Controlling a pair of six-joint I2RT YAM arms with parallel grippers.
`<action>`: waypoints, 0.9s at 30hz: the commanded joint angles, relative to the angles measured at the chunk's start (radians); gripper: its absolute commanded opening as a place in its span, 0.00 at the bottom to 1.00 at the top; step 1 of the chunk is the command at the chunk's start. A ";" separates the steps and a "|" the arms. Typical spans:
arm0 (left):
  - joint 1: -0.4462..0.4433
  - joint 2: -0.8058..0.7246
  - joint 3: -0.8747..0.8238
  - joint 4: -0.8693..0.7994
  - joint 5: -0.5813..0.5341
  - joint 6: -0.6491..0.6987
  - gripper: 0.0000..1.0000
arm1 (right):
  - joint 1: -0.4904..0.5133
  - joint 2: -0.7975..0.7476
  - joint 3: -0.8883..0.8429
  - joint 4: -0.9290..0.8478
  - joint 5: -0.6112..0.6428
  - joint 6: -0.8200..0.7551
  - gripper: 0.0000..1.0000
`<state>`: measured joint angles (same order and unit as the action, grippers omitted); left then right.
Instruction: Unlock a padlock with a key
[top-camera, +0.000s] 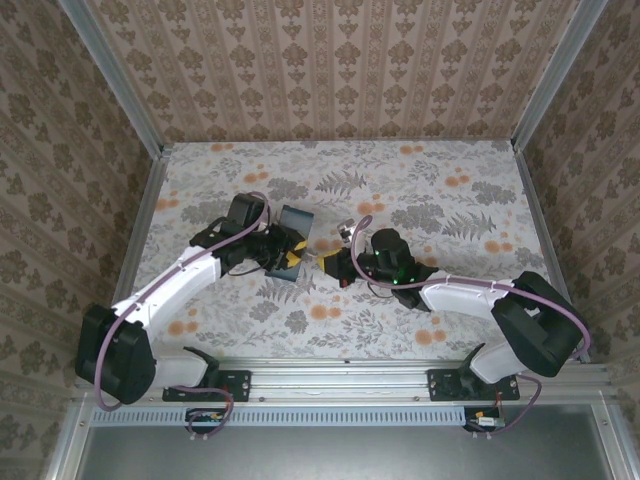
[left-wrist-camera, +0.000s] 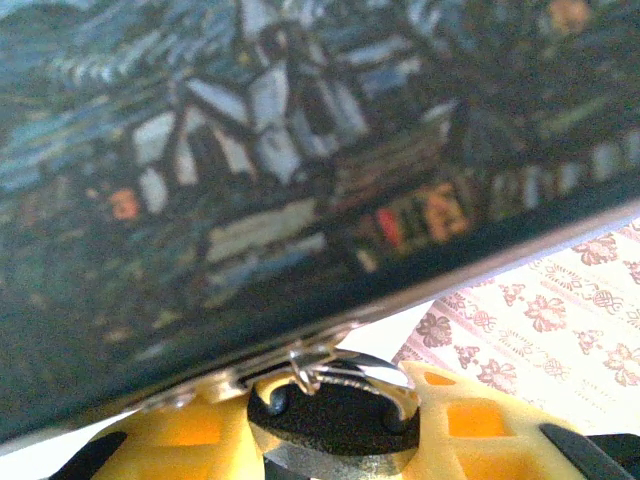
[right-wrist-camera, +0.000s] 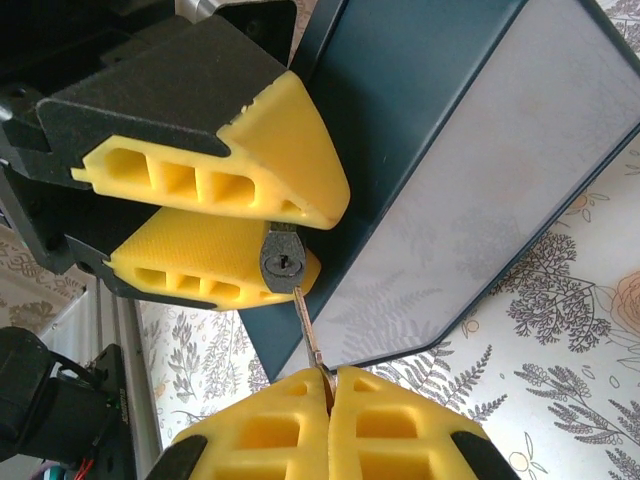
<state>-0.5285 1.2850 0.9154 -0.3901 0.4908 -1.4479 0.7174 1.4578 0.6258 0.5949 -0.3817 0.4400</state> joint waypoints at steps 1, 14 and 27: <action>0.005 -0.022 -0.013 -0.023 -0.025 -0.017 0.10 | 0.005 -0.019 -0.009 0.001 -0.025 -0.015 0.00; -0.001 -0.019 -0.005 -0.021 -0.021 -0.010 0.10 | 0.020 0.025 0.030 0.035 -0.028 -0.005 0.00; -0.002 -0.023 -0.023 -0.007 -0.018 -0.012 0.10 | 0.020 0.032 0.036 0.074 -0.013 0.005 0.00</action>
<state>-0.5293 1.2816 0.9100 -0.3870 0.4904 -1.4479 0.7315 1.4773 0.6281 0.6228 -0.3962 0.4442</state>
